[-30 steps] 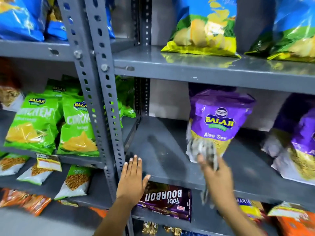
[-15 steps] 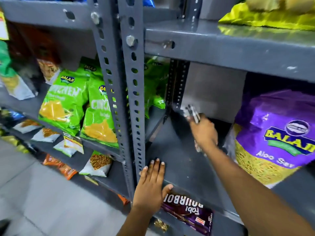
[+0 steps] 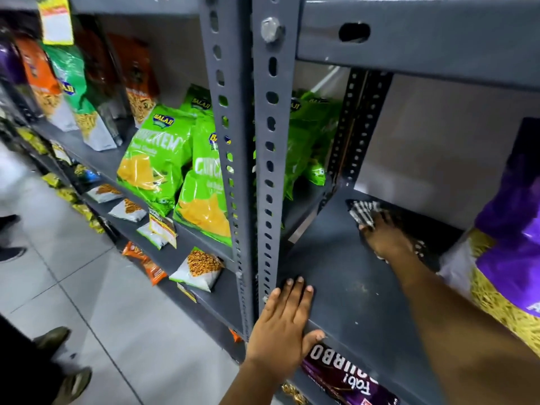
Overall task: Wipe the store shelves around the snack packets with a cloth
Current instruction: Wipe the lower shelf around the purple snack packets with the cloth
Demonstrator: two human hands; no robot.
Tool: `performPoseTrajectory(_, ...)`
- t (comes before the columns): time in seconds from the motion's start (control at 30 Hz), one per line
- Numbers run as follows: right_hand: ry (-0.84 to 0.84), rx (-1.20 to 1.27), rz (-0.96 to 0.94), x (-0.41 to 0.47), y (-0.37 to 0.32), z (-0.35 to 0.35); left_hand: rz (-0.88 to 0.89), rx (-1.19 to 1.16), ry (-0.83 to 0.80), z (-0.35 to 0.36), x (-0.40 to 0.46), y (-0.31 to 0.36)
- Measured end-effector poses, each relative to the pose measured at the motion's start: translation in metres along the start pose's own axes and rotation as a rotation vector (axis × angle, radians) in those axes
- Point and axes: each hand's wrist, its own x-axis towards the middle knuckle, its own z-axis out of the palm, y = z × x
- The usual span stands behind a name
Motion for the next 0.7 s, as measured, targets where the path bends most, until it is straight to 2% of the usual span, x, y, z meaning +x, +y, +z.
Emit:
performPoseTrajectory(0.07, 0.055, -0.074, -0.129, -0.012, -0.011, 0.000, 0.005, 0.010, 0.018, 0.000, 0.001, 0.001)
performPoseTrajectory(0.2, 0.173, -0.053, -0.361, -0.057, -0.017, 0.007, 0.026, 0.015, 0.079, -0.003, -0.011, -0.002)
performPoseTrajectory(0.27, 0.071, 0.119, -0.381, -0.067, -0.013, 0.000, 0.005, -0.009, 0.144, -0.003, -0.024, -0.010)
performPoseTrajectory(0.33, -0.106, 0.446, -0.358, -0.066, -0.013, -0.016, -0.063, -0.014, 0.221, -0.004, -0.030, -0.023)
performPoseTrajectory(0.4, -0.002, 0.581, -0.293, -0.056, -0.013, -0.030, -0.099, -0.007, 0.238, -0.007, -0.023, -0.034)
performPoseTrajectory(0.47, 0.123, 0.445, -0.210, -0.046, -0.008, -0.029, -0.085, -0.012, 0.212, -0.006, -0.015, -0.040)
performPoseTrajectory(0.57, 0.115, 0.034, -0.197, -0.048, -0.006, -0.001, -0.068, -0.023, 0.201, 0.001, -0.010, -0.042)
performPoseTrajectory(0.63, 0.076, 0.012, -0.259, -0.061, -0.015, 0.008, -0.054, -0.020, 0.208, 0.005, -0.008, -0.043)
performPoseTrajectory(0.7, -0.014, 0.106, -0.318, -0.079, -0.021, 0.009, -0.029, -0.023, 0.212, 0.008, -0.007, -0.045)
